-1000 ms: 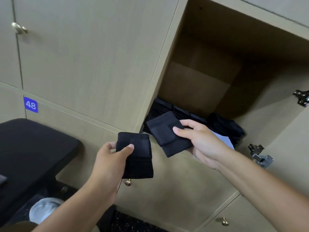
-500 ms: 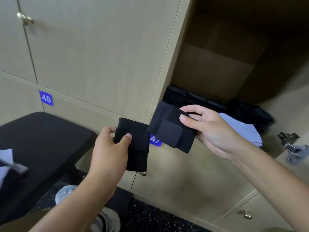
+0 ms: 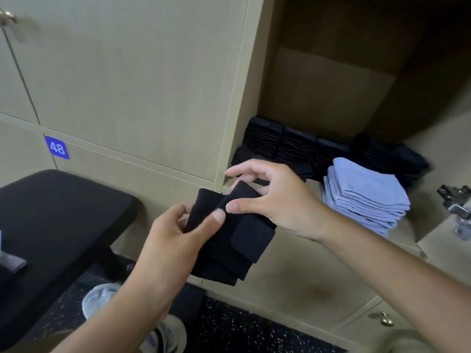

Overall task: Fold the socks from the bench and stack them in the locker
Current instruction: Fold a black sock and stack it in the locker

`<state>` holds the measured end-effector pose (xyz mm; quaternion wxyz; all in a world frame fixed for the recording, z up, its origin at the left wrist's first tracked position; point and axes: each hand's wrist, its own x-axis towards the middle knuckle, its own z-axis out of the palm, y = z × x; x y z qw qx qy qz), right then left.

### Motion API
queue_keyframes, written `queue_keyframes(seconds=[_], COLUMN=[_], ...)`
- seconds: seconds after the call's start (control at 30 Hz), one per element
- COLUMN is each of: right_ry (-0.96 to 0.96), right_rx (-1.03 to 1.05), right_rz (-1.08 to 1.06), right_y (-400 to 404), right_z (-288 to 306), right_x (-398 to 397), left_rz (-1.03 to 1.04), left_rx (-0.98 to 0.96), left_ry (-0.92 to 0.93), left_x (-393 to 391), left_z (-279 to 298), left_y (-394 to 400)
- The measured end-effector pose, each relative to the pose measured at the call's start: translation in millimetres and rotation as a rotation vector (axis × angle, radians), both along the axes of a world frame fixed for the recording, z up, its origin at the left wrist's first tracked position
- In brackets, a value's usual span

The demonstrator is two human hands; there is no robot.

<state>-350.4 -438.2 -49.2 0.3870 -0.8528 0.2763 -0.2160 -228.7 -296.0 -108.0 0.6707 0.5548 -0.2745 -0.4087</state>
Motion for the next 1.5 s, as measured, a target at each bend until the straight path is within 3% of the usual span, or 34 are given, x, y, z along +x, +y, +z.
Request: queue_keyframes(seconds=[0.13, 0.27, 0.33, 0.57, 0.93, 1.23, 1.5], right_ry=[-0.009, -0.139, -0.155, -0.113, -0.349, -0.501, -0.348], right_rx=[0.065, 0.473, 0.555, 0.45, 0.437, 0.417, 0.391], right_rz=[-0.076, -0.051, -0.023, -0.137, -0.387, -0.482, -0.651], right_y=[-1, 12, 20, 27, -8, -97, -169], right_z=[0, 0, -5, -20, 7, 62, 74], right_x=[0, 1, 3, 5, -20, -3, 38], left_rz=[0.148, 0.238, 0.276, 0.313, 0.254, 0.184, 0.18], left_rx=[0.006, -0.013, -0.022, -0.022, 0.011, 0.049, 0.041], left_ry=[0.005, 0.164, 0.19, 0.192, 0.094, 0.055, 0.016], left_x=[2, 12, 15, 23, 22, 13, 16], left_z=[-7, -9, -7, -9, 0, 3, 1], left_y=[-1, 1, 2, 3, 8, 9, 10])
